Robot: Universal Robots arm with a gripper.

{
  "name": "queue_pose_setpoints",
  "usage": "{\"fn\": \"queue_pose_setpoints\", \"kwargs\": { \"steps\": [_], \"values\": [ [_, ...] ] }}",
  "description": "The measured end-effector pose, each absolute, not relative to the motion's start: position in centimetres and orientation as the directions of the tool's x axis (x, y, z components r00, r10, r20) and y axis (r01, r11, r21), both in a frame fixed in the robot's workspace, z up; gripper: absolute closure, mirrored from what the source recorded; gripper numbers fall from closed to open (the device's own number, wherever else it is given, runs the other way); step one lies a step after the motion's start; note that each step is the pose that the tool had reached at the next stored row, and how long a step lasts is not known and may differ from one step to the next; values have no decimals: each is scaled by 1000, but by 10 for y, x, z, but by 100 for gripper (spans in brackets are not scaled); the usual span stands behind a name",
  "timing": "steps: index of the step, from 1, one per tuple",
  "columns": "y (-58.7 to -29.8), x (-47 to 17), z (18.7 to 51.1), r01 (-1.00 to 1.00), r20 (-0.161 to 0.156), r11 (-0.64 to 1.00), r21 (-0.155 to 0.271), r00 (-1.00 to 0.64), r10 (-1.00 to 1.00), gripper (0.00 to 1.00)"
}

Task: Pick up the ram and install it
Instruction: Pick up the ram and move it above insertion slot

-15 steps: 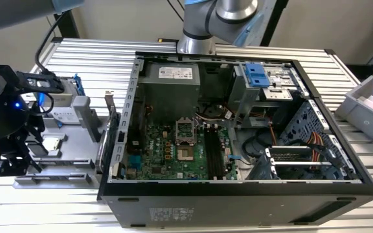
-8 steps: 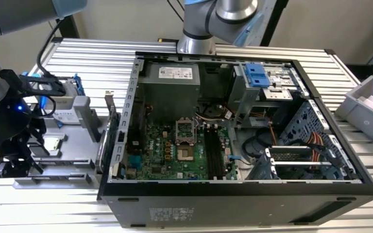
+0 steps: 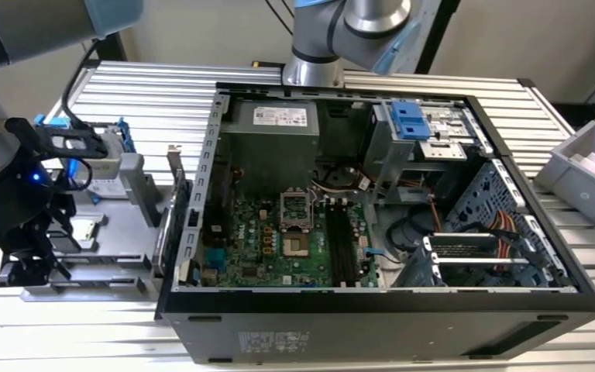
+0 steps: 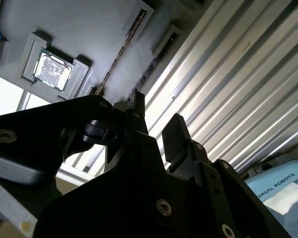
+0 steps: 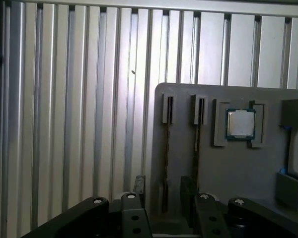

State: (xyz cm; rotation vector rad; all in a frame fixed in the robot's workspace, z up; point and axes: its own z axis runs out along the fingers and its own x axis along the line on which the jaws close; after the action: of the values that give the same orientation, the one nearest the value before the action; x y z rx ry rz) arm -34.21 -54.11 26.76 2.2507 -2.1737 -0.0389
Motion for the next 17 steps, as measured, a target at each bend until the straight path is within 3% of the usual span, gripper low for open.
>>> {"fn": "queue_pose_setpoints", "kwargs": {
  "steps": [17],
  "values": [
    [-540, -342, 257, -999, -2, -35, 33, 35, -999, 0]
  ]
}}
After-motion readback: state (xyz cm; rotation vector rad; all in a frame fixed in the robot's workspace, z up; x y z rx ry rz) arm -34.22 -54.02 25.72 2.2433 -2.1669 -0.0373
